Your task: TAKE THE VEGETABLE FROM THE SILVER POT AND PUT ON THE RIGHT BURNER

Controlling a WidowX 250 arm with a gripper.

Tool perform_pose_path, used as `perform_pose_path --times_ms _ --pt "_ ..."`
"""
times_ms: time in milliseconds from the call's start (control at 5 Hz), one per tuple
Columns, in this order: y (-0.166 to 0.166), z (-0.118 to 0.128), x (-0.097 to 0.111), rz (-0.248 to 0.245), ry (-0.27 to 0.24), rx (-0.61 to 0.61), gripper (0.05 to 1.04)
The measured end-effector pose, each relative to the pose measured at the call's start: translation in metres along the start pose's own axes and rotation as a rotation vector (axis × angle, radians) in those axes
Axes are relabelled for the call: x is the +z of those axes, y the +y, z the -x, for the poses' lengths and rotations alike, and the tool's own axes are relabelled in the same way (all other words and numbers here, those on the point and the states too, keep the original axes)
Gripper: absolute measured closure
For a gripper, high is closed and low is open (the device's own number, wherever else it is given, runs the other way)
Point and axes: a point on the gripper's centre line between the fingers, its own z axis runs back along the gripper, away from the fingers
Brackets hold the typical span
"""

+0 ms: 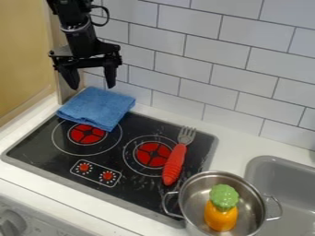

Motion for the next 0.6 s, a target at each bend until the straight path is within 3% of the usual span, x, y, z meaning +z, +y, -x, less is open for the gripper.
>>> perform_pose_path --times_ms 200,600 --pt "0.003 0.019 -0.014 -0.009 0.067 0.007 0.084" --pt "-0.011 0.028 -0.015 0.006 0.075 -0.029 0.084"
